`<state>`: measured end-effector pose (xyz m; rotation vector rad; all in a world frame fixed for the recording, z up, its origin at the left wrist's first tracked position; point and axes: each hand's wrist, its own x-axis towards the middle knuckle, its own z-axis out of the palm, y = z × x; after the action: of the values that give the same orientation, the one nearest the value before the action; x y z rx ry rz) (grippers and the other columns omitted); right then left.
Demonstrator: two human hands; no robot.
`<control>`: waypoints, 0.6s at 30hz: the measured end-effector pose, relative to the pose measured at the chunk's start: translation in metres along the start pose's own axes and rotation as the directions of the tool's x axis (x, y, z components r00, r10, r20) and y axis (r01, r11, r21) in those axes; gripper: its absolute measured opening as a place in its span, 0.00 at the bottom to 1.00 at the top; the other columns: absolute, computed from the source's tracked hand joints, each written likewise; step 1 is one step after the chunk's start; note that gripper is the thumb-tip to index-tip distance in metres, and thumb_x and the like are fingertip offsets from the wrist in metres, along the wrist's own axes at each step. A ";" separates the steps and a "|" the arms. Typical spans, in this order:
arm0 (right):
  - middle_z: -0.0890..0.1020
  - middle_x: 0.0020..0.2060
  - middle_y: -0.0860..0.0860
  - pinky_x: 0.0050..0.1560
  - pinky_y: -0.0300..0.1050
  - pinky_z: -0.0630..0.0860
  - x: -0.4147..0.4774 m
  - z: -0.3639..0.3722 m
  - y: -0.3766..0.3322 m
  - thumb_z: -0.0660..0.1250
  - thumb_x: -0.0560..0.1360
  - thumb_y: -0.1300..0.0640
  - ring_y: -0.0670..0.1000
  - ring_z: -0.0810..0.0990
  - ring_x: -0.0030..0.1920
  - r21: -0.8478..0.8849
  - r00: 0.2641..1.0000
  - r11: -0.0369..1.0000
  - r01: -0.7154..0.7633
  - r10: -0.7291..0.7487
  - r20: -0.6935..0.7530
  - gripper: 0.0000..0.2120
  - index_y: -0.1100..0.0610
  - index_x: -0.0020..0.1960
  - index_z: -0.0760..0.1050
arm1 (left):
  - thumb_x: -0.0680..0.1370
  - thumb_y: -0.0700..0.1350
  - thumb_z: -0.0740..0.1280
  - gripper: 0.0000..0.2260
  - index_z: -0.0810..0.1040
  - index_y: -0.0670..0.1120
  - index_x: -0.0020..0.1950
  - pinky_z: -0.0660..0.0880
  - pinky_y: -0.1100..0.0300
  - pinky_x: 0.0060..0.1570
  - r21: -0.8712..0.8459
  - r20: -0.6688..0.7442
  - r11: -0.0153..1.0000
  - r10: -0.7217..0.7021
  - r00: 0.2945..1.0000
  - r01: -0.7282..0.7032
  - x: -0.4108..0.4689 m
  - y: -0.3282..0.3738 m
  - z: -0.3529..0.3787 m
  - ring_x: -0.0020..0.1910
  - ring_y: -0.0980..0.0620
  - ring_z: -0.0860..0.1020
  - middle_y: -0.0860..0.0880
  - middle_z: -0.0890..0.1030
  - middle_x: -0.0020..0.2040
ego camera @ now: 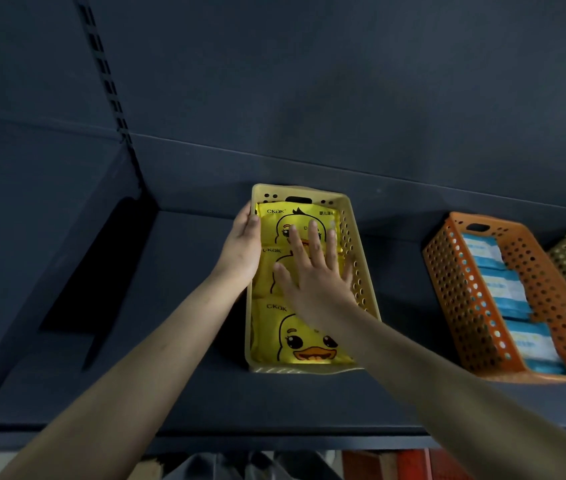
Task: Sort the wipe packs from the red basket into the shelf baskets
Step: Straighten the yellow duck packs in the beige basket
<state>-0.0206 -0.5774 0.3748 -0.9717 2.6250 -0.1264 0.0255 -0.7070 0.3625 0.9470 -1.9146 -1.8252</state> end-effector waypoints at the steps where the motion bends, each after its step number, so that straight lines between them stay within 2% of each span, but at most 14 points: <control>1: 0.25 0.72 0.46 0.71 0.62 0.29 0.003 0.005 0.000 0.39 0.78 0.33 0.53 0.21 0.70 0.005 1.000 1.000 -0.025 0.025 0.012 0.32 0.40 0.73 0.26 | 0.84 0.54 0.50 0.21 0.59 0.55 0.78 0.60 0.59 0.66 -0.006 -0.003 1.000 -0.003 1.000 0.003 0.000 0.000 0.000 0.73 0.52 0.64 0.52 0.65 0.75; 7: 0.22 0.71 0.46 0.70 0.59 0.26 0.004 0.018 0.003 0.35 0.77 0.33 0.55 0.19 0.69 -0.054 0.997 0.997 -0.052 0.055 0.059 0.31 0.41 0.71 0.22 | 0.84 0.54 0.50 0.21 0.58 0.55 0.78 0.59 0.59 0.66 -0.031 -0.007 0.999 -0.019 1.000 0.018 0.000 0.000 0.001 0.74 0.51 0.64 0.52 0.65 0.76; 12: 0.29 0.74 0.47 0.70 0.57 0.28 0.036 -0.002 -0.004 0.39 0.78 0.34 0.55 0.25 0.72 -0.007 0.999 1.000 -0.015 0.014 -0.033 0.31 0.41 0.75 0.29 | 0.84 0.53 0.50 0.20 0.59 0.55 0.77 0.58 0.61 0.61 -0.054 -0.027 0.998 -0.047 0.999 0.045 0.001 0.003 0.002 0.74 0.51 0.64 0.52 0.65 0.76; 18: 0.29 0.75 0.49 0.73 0.60 0.32 0.058 0.007 -0.006 0.38 0.78 0.34 0.56 0.28 0.74 -0.108 0.999 0.994 -0.030 0.034 0.035 0.30 0.40 0.75 0.30 | 0.85 0.50 0.52 0.19 0.61 0.54 0.77 0.60 0.65 0.60 -0.091 -0.032 0.995 -0.029 0.999 0.026 -0.001 0.006 0.002 0.68 0.58 0.66 0.54 0.68 0.73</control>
<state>-0.0561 -0.6191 0.3529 -0.9570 2.6353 0.0400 0.0238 -0.7052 0.3682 0.9715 -1.7915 -1.8829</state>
